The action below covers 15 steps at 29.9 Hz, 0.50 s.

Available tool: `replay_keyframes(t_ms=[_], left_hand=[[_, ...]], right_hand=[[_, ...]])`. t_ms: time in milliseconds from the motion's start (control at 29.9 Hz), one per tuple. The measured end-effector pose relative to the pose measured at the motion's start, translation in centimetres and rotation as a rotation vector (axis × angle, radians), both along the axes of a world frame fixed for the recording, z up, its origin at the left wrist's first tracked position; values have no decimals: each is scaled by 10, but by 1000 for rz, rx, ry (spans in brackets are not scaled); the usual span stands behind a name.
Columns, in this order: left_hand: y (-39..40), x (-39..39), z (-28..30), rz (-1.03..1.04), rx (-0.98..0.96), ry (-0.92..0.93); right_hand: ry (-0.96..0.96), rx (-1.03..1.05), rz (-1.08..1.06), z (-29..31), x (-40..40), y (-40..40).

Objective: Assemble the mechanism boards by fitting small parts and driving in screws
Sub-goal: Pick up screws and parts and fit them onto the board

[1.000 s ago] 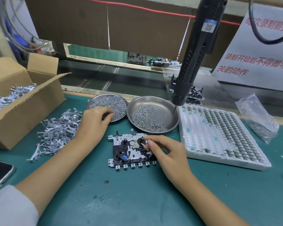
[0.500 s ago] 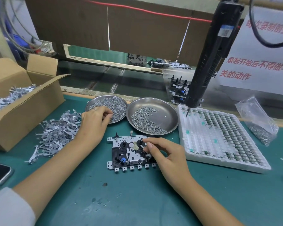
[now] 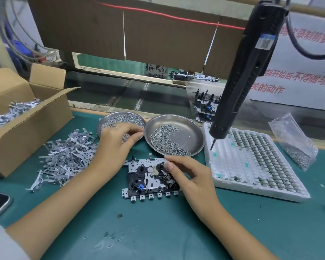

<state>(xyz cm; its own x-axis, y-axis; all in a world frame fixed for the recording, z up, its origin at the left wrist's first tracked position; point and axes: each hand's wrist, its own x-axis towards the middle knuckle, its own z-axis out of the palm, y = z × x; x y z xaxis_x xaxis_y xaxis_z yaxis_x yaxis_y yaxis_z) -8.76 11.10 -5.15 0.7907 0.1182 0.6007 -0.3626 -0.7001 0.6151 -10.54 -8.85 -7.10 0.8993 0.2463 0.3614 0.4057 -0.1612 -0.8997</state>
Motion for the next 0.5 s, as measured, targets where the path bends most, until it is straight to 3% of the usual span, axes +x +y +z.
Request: replay_keyframes(t_ms=[100, 200, 334, 501], left_hand=[[-22, -18, 3, -148, -87, -38], [-37, -27, -2, -213, -41, -167], [-39, -25, -7, -251, 118, -365], [-40, -26, -10, -236, 191, -448]], right_hand=[[217, 173, 64, 15, 7, 4], [402, 289, 164, 22, 8, 4], [487, 325, 208, 22, 9, -3], [481, 320, 234, 20, 8, -7]])
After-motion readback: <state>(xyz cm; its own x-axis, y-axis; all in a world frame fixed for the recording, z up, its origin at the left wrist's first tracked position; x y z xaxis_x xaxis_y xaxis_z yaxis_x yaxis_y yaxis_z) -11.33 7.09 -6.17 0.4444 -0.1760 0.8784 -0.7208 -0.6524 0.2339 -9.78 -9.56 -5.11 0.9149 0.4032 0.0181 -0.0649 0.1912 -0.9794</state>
